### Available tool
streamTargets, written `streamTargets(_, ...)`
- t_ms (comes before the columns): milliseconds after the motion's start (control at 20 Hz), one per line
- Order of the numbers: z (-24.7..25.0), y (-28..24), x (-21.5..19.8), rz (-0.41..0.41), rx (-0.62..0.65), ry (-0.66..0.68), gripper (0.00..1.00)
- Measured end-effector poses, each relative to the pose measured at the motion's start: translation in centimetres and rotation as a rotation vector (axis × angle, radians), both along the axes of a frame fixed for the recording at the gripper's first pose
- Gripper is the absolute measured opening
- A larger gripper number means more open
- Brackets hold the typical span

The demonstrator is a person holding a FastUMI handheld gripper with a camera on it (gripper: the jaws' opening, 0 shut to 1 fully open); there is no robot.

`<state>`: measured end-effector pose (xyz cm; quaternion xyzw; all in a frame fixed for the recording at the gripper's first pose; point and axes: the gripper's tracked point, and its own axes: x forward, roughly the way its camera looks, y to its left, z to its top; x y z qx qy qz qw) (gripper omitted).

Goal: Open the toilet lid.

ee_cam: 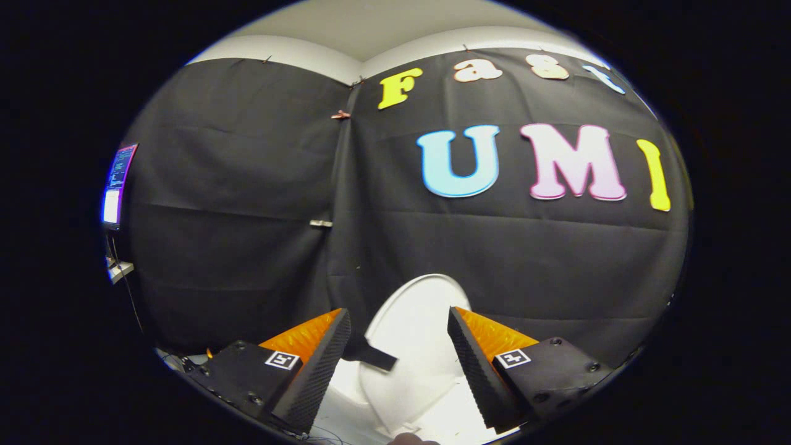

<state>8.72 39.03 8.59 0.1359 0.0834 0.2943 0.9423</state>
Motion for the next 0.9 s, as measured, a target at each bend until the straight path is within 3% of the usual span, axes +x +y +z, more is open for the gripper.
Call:
streamTargets(200, -1.2, -11.1, 1.6, -0.185, -0.054, -0.03, 0.99)
streamTargets(450, -4.4, -29.3, 2.7, -0.53, -0.231, -0.089, 0.98)
streamTargets(750, -8.5, -40.4, -0.6, -0.706, -0.259, -0.025, 0.99)
streamTargets(900, -10.1, -41.4, -1.9, -0.705, -0.201, 0.016, 0.99)
